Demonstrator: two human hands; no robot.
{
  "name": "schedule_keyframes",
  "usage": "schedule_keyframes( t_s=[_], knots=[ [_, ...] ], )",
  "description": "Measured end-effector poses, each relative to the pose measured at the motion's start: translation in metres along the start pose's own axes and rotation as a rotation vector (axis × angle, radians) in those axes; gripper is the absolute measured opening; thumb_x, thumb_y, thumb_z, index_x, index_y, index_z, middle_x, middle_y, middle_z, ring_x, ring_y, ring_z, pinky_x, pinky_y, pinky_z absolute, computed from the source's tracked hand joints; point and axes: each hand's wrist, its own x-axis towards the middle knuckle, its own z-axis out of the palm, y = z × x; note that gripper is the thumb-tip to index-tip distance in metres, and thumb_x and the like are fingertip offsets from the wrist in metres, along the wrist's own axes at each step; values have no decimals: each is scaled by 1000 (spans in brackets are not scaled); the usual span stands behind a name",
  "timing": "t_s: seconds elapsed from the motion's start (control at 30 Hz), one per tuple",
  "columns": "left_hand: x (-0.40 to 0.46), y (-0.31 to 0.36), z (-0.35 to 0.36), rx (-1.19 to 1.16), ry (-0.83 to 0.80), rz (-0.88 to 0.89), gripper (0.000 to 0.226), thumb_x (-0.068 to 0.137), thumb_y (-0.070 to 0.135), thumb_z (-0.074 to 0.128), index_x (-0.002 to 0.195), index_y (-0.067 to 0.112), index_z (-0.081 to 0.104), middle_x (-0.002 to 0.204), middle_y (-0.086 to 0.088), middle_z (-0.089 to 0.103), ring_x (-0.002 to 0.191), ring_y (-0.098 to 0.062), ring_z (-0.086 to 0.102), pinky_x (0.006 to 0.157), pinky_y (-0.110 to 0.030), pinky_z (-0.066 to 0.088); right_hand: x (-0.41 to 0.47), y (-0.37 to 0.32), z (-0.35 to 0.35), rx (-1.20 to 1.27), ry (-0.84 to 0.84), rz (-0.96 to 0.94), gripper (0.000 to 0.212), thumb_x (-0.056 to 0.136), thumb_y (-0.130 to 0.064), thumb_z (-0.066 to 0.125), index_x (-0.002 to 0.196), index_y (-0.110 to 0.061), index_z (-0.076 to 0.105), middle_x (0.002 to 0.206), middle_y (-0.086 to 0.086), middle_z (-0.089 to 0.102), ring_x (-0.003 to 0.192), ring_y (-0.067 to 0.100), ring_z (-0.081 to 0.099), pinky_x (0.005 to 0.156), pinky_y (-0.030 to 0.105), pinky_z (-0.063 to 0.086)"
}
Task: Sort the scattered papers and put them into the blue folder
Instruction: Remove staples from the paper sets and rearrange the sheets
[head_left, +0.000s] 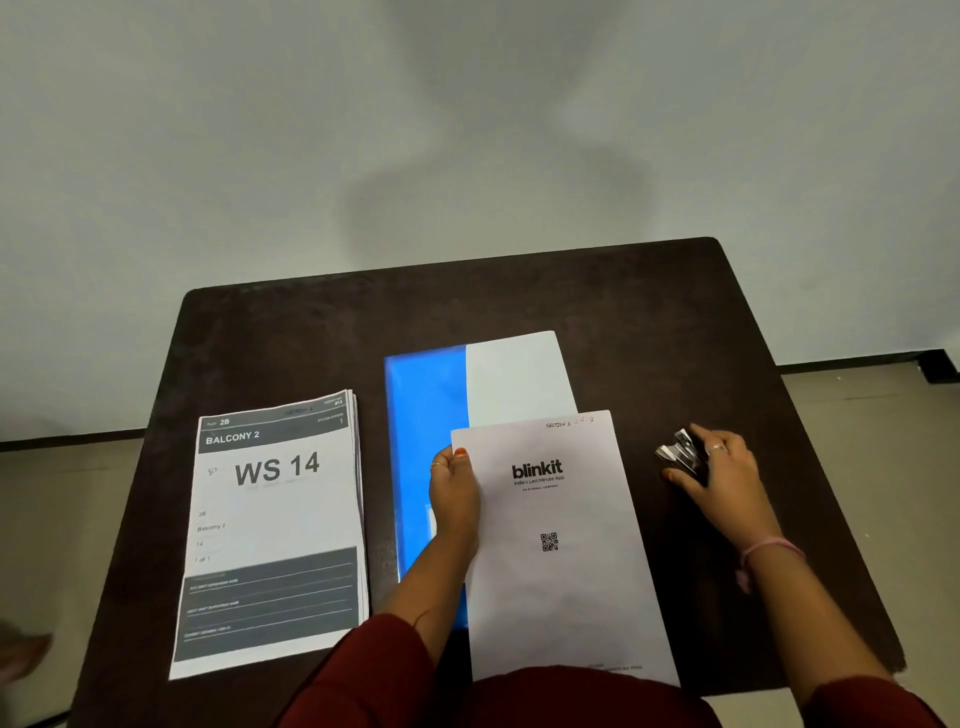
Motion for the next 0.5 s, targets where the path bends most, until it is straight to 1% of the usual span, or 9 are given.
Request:
schedule_keyframes(
  t_s=[0.03,0.1,0.2,0.27,0.33,0.4,0.47,0.5],
  knots=[
    [0,0,-1,-13,-2,1,12,102,20,40,104,19,52,92,3,58,82,-8,55,68,-19,45,0,2,0,19,-16,17,69,83,-26,71,143,-17,38,138,13,40,127,29,39,106,44,37],
    [-1,0,-1,-42,-5,-7,12,102,18,42,107,18,52,95,2,59,83,-8,56,69,-18,45,2,2,-1,27,-23,32,63,85,-23,69,141,-14,41,135,14,44,126,30,41,106,43,37],
    [0,-1,-2,-68,-3,-29,17,101,18,44,115,17,53,103,-1,61,89,-13,58,81,-25,48,4,-4,-3,51,-17,50,56,86,-22,67,136,-10,47,132,15,48,121,29,47,105,42,40],
    [0,-2,-2,-78,1,-32,17,100,18,45,116,16,53,106,-2,61,94,-17,59,85,-28,49,7,-10,-3,133,-6,82,53,87,-22,67,135,-8,49,130,16,49,118,29,50,102,39,41],
    [0,-2,-3,-70,11,-26,21,100,19,46,119,13,54,109,-4,62,97,-18,59,87,-29,49,10,-19,-6,270,-5,114,49,88,-23,66,132,-7,52,124,14,53,111,26,53,97,36,43],
    [2,-3,-3,-55,22,-23,23,100,19,46,121,11,54,111,-5,62,98,-19,59,89,-30,49,11,-34,-10,504,-29,143,40,89,-23,64,125,-7,57,110,6,59,103,21,56,90,32,44],
    [2,-3,-2,-52,31,-24,17,100,18,47,115,14,54,110,-5,61,97,-19,59,88,-30,49,13,-54,-15,728,-86,161,32,91,-22,61,121,-11,57,97,-1,61,94,15,58,82,26,44],
    [1,-3,-1,-48,32,-20,15,100,18,47,114,16,53,110,-5,61,98,-20,59,88,-30,48,15,-64,-16,794,-123,146,31,92,-22,60,120,-12,57,93,-2,62,88,12,59,75,23,45]
  ],
)
